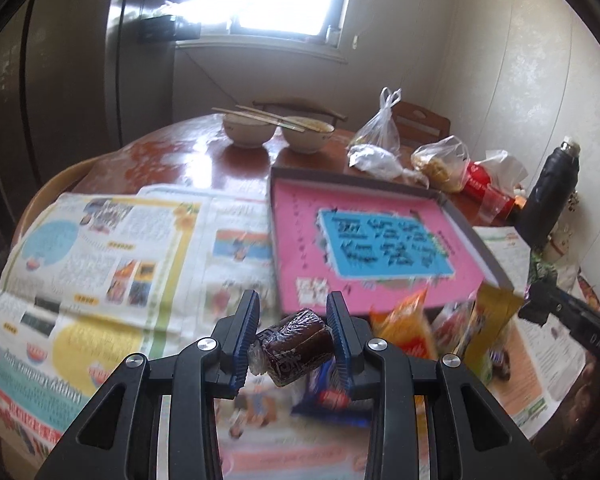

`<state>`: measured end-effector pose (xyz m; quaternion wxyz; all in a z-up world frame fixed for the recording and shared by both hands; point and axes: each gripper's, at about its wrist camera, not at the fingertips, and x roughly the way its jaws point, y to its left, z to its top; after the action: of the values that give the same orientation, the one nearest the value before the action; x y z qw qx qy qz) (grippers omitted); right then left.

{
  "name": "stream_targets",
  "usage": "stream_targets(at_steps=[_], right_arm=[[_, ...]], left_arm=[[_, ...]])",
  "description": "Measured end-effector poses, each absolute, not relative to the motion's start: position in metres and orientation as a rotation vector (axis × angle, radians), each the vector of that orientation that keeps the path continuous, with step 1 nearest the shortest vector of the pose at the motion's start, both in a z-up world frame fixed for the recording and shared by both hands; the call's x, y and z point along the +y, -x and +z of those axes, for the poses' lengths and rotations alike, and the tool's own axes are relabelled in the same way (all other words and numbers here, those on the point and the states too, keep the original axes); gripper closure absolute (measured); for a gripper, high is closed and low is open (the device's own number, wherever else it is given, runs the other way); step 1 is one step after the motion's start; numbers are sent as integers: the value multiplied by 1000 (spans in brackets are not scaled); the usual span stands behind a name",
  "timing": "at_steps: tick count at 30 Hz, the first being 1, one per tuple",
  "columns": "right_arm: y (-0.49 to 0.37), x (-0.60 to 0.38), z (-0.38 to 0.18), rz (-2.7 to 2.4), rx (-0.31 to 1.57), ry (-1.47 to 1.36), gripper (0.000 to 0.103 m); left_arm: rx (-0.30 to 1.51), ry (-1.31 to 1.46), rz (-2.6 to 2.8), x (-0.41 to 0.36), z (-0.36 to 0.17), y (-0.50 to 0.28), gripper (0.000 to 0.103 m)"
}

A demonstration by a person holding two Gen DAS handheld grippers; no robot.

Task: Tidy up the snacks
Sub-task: 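Carry both snacks over the pink-lined tray and open both grippers to drop them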

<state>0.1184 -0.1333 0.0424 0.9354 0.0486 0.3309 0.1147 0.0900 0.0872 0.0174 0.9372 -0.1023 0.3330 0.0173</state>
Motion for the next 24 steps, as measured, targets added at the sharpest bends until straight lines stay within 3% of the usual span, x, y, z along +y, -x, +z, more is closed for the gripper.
stream_targets(at_steps=[11,24], right_arm=[[-179,-134,33,276,718,-75,62],[-218,-127,-2,261,841,-31,62]], left_arm=[[735,240,-40,73,19,-172,67],[849,224,-83,56,-11,-214,67]])
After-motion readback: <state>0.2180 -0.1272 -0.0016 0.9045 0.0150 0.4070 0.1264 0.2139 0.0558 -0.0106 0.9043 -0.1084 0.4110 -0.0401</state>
